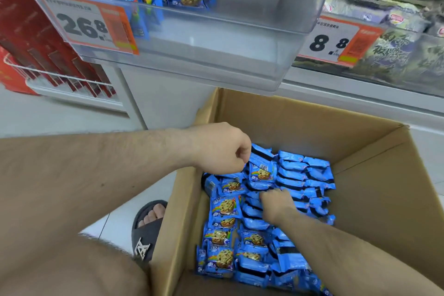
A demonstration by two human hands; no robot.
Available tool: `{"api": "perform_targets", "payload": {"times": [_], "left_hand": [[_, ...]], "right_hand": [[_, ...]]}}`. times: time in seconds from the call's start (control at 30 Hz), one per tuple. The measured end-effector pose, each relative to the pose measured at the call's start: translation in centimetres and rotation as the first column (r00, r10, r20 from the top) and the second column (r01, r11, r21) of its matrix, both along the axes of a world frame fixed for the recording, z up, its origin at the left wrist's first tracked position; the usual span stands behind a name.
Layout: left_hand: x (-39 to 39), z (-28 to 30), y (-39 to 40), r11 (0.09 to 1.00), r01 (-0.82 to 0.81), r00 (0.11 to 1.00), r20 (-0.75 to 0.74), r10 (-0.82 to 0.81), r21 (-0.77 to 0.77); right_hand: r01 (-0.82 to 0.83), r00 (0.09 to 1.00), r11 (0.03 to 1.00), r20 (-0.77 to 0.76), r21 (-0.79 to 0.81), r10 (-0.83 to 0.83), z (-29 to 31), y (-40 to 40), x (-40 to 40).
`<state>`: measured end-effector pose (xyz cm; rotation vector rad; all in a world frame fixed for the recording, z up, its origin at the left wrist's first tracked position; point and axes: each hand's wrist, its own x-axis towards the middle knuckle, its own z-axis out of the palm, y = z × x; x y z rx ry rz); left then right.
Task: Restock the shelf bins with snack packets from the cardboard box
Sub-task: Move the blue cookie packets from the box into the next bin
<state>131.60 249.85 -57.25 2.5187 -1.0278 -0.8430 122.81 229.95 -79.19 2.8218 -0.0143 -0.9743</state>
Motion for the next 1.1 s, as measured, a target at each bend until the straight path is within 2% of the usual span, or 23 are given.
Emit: {"api": "perform_targets", "payload": {"times": [0.1,0.2,0.43,0.5,0.57,0.63,0.7,0.77,0.83,0.87,0.9,0.93,1.0,1.03,1.07,1.1], "left_hand": [[0.1,-0.3,0.0,1.000,-0.016,1.000,-0.004,0.016,0.017],[0.1,-0.4,-0.1,0.999,-0.024,1.000,-0.010,0.024,0.023],[-0.8,0.0,-0.9,0.998,-0.059,0.997,-0.050,0.061,0.027],[-1.1,-0.3,-1.1,0.987,-0.159,0.976,-0.151,0.159,0.014],[-1.6,-0.6,-1.4,0.933,-0.357,0.855,-0.388,0.343,0.037],[-1.7,-0.8,-1.7,0.860,-0.490,0.674,-0.562,0.479,0.144],[-1.4,-1.0,-2.1,0.798,-0.553,0.484,-0.687,0.542,0.241],[-1.3,-1.1,-2.6,0.723,-0.637,0.306,-0.772,0.557,0.269],[-1.3,-1.1,-3.2,0.639,-0.739,0.243,-0.801,0.547,0.213],[-1.4,-0.9,-3.3,0.611,-0.775,0.252,-0.810,0.530,0.158],[-1.5,-0.9,-3.4,0.592,-0.800,0.282,-0.809,0.516,0.099],[-1.5,-0.9,-3.4,0.575,-0.816,0.315,-0.799,0.512,0.047],[-1.3,-1.3,-3.1,0.573,-0.818,0.422,-0.732,0.535,-0.053],[-1.1,-1.7,-2.9,0.604,-0.791,0.498,-0.673,0.548,-0.094],[-1.1,-1.9,-2.7,0.654,-0.747,0.576,-0.606,0.548,-0.119],[-1.2,-2.1,-2.5,0.702,-0.699,0.642,-0.552,0.532,-0.138]], "right_hand": [[-0.045,0.999,0.997,0.027,-0.070,0.047,-1.2,0.5,-0.3],[-0.095,0.993,0.995,0.064,-0.039,0.097,-1.4,0.6,-0.8],[-0.022,0.996,1.000,0.084,-0.015,0.023,-1.2,0.1,-2.0],[-0.030,0.988,0.999,0.150,0.046,0.023,-0.3,0.1,-1.4],[-0.008,0.959,0.985,0.281,0.170,-0.041,1.6,-0.3,-0.5],[-0.078,0.864,0.948,0.495,0.308,-0.090,4.3,-0.9,-0.2],[-0.258,0.678,0.916,0.733,0.307,-0.054,7.7,-1.1,-0.3],[-0.430,0.452,0.873,0.892,0.230,-0.012,11.0,-0.3,-0.5],[-0.543,0.269,0.825,0.963,0.159,-0.009,13.6,0.8,-0.3],[-0.574,0.233,0.806,0.972,0.145,-0.009,14.3,1.1,-0.2],[-0.598,0.238,0.787,0.971,0.151,-0.005,14.5,1.1,-0.1],[-0.609,0.281,0.770,0.960,0.188,-0.012,14.2,0.7,-0.2],[-0.505,0.477,0.769,0.869,0.391,-0.128,12.4,-1.1,-0.8],[-0.332,0.607,0.789,0.758,0.516,-0.240,11.2,-2.5,-1.1],[-0.087,0.725,0.804,0.591,0.588,-0.354,9.9,-4.0,-1.3],[0.171,0.807,0.810,0.391,0.561,-0.442,8.5,-5.4,-1.6]]}}
